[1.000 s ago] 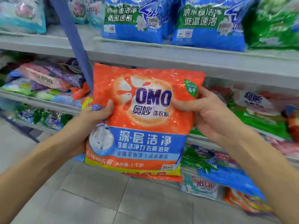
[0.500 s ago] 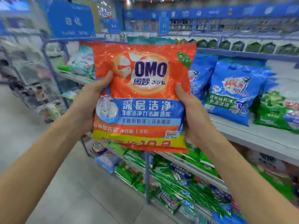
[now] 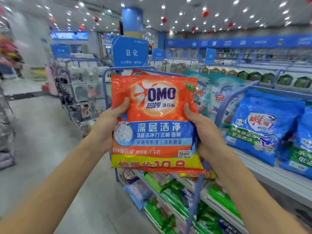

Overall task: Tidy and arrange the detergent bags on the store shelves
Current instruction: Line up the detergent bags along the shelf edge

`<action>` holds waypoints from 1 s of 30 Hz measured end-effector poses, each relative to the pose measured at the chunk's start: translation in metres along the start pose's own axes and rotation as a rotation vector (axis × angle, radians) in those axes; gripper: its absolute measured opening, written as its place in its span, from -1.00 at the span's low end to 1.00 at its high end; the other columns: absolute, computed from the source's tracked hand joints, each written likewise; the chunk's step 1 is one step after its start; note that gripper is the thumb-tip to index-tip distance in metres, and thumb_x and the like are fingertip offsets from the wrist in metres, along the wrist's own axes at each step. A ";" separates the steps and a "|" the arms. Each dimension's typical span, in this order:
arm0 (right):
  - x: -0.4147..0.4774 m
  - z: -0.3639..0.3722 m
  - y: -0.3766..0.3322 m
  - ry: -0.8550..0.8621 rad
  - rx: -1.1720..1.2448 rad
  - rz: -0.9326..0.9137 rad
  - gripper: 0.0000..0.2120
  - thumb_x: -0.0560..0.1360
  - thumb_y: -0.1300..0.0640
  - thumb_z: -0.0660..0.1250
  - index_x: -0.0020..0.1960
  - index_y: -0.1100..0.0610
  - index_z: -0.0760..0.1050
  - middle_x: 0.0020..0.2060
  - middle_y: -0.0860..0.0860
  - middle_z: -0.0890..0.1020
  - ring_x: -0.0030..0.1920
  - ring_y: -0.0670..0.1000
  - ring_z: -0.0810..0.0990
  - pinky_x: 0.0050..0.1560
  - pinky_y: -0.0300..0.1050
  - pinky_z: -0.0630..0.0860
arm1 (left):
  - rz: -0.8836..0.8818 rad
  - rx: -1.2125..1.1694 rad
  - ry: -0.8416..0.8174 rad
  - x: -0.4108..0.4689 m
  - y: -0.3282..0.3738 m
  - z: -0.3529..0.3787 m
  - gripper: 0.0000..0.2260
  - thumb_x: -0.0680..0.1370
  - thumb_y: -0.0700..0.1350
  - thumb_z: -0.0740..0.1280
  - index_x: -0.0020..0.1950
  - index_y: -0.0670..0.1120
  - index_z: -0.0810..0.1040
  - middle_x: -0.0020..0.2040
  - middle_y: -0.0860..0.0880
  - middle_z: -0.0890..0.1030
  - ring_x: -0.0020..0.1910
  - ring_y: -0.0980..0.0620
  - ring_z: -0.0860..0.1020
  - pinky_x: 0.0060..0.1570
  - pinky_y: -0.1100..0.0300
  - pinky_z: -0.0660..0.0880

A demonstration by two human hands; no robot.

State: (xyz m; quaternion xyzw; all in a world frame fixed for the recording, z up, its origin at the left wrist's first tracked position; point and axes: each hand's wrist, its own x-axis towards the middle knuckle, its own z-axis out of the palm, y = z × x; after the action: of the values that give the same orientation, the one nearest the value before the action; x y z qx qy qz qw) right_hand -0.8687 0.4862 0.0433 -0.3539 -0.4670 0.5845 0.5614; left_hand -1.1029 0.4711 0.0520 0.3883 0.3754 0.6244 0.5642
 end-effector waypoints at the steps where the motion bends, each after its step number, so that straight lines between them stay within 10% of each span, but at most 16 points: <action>1: 0.015 0.010 0.005 -0.014 0.024 0.004 -0.54 0.46 -0.09 0.47 0.24 0.17 0.64 0.07 0.16 0.74 0.06 0.18 0.74 0.18 0.21 0.63 | -0.009 -0.004 -0.002 0.012 0.003 -0.013 -0.60 0.60 0.06 0.36 0.38 -0.11 0.59 0.22 -0.20 0.68 0.12 -0.21 0.69 -0.02 -0.12 0.67; 8: 0.110 0.078 0.068 0.025 0.008 0.077 -0.75 0.54 0.13 0.44 0.13 0.28 0.65 -0.05 0.23 0.75 -0.15 0.19 0.76 0.07 0.24 0.67 | -0.097 0.014 0.068 0.099 0.019 -0.111 -0.56 0.53 0.08 0.46 0.33 -0.12 0.61 0.21 -0.23 0.68 0.15 -0.29 0.66 0.15 -0.26 0.59; 14: 0.197 0.128 0.122 0.070 0.004 0.127 -0.80 0.58 0.18 0.39 0.14 0.27 0.63 -0.04 0.22 0.75 -0.17 0.15 0.75 -0.01 0.16 0.69 | -0.153 0.026 0.115 0.184 0.031 -0.174 -0.68 0.60 0.05 0.38 0.24 -0.14 0.64 0.07 -0.22 0.73 -0.09 -0.20 0.74 -0.24 -0.04 0.68; 26: 0.396 0.192 0.185 0.020 0.009 0.181 -0.78 0.56 0.16 0.43 0.13 0.28 0.64 -0.02 0.24 0.74 0.00 0.28 0.73 0.13 0.24 0.65 | -0.204 0.069 0.223 0.368 0.038 -0.266 -0.57 0.51 0.07 0.47 0.26 -0.17 0.62 0.08 -0.26 0.71 -0.09 -0.25 0.73 -0.17 -0.11 0.69; 30: 0.445 0.205 0.199 0.081 -0.086 0.181 -0.87 0.57 0.23 0.41 0.05 0.30 0.63 -0.18 0.18 0.76 -0.23 0.14 0.75 -0.12 0.04 0.70 | -0.223 0.074 0.232 0.420 0.041 -0.287 -0.71 0.56 -0.01 0.43 0.16 -0.17 0.63 0.00 -0.26 0.73 -0.22 -0.21 0.73 -0.33 -0.02 0.67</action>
State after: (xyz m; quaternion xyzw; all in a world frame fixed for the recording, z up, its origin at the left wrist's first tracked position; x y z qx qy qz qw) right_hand -1.1792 0.9085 -0.0306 -0.4418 -0.4346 0.5974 0.5090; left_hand -1.4063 0.8775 -0.0050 0.2902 0.5016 0.5842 0.5682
